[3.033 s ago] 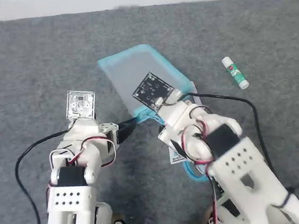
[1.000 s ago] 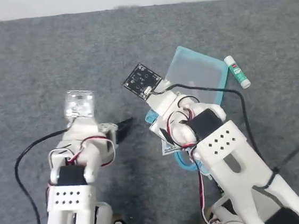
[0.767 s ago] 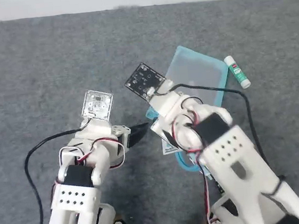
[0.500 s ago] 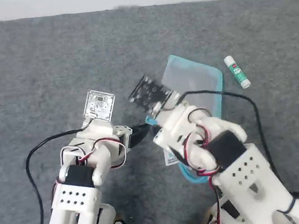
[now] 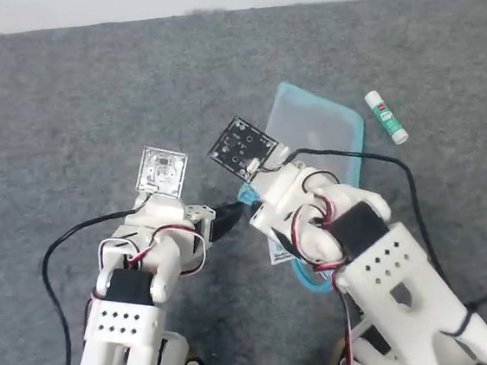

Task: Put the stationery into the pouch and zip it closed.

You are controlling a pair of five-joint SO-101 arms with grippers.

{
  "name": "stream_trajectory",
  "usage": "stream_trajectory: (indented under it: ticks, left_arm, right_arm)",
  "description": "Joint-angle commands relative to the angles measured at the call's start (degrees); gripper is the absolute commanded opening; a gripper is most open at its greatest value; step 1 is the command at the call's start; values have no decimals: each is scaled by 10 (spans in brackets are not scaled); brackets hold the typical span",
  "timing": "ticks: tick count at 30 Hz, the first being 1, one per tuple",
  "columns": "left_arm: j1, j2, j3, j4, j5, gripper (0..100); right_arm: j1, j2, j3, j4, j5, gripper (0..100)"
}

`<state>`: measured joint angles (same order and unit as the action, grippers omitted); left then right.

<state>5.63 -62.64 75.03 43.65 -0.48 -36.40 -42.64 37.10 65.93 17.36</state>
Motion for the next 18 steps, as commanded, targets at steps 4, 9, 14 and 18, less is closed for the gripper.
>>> stream_trajectory:
  ticks: [4, 9, 14, 18]
  left_arm:
    - [5, -1, -24, 2, -8, 383]
    - [17, -1, -22, 9, -45, 383]
    - [40, -2, -25, 27, -49, 383]
    - [36, -11, -25, 26, -48, 383]
  right_arm:
    - [7, 6, -4, -15, -9, 6]
    - [11, 7, -4, -16, -9, 6]
    - [12, 7, -4, -17, -9, 6]
    - [12, 7, -4, -17, -9, 6]
